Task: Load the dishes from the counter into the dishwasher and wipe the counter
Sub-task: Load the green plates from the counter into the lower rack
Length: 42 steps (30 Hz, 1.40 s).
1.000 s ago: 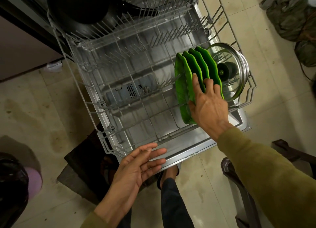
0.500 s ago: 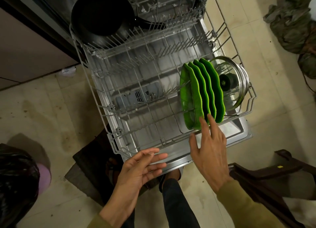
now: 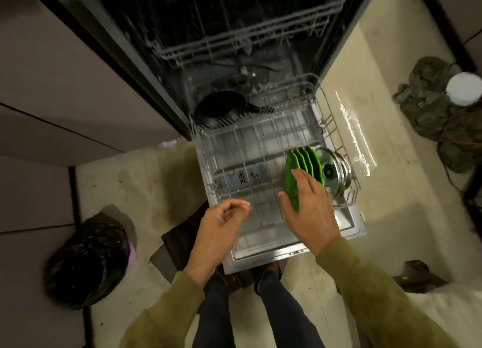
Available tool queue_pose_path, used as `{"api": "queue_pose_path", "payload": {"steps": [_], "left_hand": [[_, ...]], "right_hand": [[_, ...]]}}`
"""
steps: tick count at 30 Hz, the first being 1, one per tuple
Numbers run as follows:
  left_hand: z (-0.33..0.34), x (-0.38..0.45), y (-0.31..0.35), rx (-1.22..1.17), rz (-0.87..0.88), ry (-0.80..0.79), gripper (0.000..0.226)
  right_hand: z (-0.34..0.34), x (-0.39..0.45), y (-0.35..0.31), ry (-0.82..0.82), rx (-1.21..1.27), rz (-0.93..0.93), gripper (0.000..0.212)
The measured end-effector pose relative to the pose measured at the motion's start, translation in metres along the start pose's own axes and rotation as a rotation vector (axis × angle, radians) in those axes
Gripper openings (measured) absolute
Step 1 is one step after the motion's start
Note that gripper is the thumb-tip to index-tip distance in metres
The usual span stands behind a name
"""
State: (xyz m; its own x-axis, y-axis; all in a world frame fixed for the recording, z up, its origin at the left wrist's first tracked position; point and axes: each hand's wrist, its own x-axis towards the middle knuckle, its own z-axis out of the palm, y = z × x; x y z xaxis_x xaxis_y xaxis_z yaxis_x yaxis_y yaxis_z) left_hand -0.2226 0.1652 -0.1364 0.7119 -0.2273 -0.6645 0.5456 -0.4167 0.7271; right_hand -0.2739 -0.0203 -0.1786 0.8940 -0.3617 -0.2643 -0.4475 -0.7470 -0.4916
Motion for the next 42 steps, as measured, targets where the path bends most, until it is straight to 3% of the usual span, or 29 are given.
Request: {"api": "queue_pose_path", "payload": {"steps": [9,18,31,42], "left_hand": [[-0.056,-0.135,0.108,0.243,0.409,0.345,0.032],[-0.119,-0.226,0.094,0.193,0.348,0.513,0.050],[-0.274,-0.252,0.085,0.071,0.407,0.523,0.058],[-0.412,-0.244,0.089,0.086,0.458,0.525,0.046]], "right_hand": [[-0.123,-0.076,-0.145,-0.005,0.146,-0.243,0.059],[-0.147,-0.144,-0.237,0.028,0.235,-0.371,0.061],[-0.113,-0.150,-0.389,0.071,0.212,-0.394,0.063],[-0.074,-0.141,-0.505,0.098,0.297,-0.365,0.058]]}}
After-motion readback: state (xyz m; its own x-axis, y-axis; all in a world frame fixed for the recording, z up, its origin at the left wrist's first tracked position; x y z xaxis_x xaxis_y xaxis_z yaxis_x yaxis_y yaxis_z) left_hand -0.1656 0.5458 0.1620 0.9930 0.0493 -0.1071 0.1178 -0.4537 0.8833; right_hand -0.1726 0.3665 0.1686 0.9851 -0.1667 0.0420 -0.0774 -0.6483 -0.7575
